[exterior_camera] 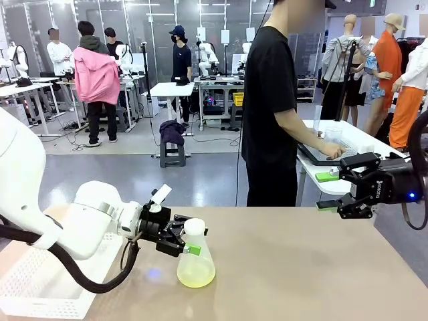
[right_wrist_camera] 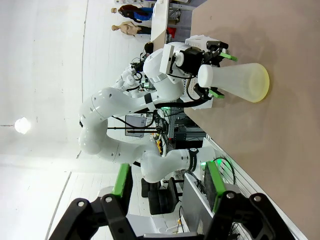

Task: Prepare the solutions needed for the experiment.
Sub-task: When the human places the Big flask in the center of the table, pick up the Big flask and place it in the left Organizing basket.

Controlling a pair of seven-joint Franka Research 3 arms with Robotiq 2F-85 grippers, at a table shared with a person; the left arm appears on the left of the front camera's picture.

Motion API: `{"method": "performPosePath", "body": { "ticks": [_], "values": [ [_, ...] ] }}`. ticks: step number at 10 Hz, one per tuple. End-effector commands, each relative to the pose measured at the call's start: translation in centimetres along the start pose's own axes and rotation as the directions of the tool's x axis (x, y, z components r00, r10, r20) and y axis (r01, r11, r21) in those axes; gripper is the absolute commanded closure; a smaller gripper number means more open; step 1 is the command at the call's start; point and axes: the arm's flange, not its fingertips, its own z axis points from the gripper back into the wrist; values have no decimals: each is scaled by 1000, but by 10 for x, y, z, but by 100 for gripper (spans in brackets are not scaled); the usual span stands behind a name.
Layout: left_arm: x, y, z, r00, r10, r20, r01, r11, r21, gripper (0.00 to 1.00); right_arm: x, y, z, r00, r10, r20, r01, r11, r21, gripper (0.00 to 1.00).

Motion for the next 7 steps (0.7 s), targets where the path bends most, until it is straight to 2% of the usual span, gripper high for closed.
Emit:
{"method": "performPosePath", "body": {
  "ticks": [1, 2, 3, 7],
  "values": [
    [-2, 8, -4, 999, -29, 40, 29, 1000, -9, 0, -1, 2, 1, 1000, 6, -4, -6, 1000, 6, 26],
    [-2, 11, -6, 999, -27, 47, 27, 1000, -13, 0, -1, 2, 1, 1000, 6, -4, -6, 1000, 6, 26],
    [-2, 13, -6, 998, -25, 55, 26, 1000, -11, 4, -1, 2, 1, 1000, 6, -4, -6, 1000, 6, 26],
    [-4, 16, -13, 997, -18, 78, 20, 999, -28, 43, -1, 2, 1, 1000, 6, -4, -6, 1000, 6, 26]
  ]
}}
